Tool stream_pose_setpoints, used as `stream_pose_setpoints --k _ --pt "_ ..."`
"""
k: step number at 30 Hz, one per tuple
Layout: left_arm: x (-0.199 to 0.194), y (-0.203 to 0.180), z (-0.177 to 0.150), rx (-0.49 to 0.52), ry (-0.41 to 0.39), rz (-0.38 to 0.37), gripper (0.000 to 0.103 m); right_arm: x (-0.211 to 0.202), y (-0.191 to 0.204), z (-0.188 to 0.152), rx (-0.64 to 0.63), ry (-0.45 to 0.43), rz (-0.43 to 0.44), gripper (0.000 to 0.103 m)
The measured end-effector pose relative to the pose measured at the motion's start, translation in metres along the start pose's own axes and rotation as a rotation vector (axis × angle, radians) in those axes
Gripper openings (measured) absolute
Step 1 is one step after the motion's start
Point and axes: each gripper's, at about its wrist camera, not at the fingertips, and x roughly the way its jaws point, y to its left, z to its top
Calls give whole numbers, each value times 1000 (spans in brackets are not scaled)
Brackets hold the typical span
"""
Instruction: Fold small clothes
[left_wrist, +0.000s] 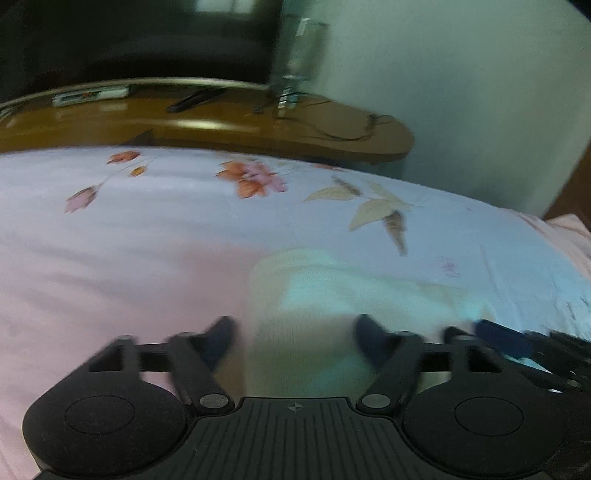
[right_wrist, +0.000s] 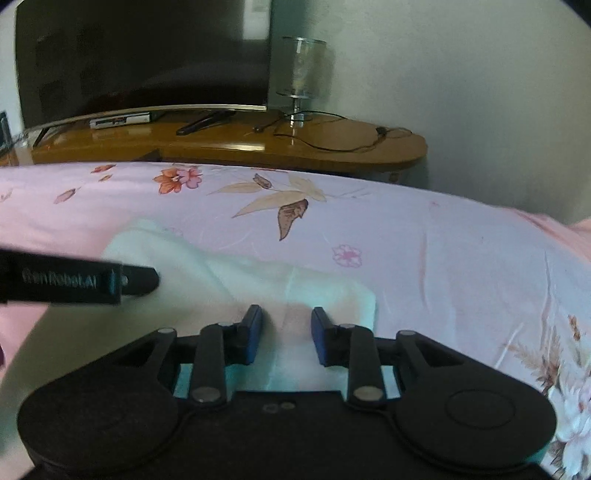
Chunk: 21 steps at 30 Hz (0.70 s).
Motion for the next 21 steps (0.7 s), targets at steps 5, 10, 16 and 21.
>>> stream_pose_setpoints --k 5,10,16,21 --pt "-26 4 -7 25 -21 7 82 -3 -14 1 109 32 17 35" --pt "-61 11 -29 32 -34 -17 82 -41 -19 -4 173 -8 33 34" --pt "-105 19 -65 73 -49 -40 82 -108 3 -37 119 -66 99 34" --pt "-125 28 -97 51 -18 -61 82 -135 15 -72 132 -19 135 34"
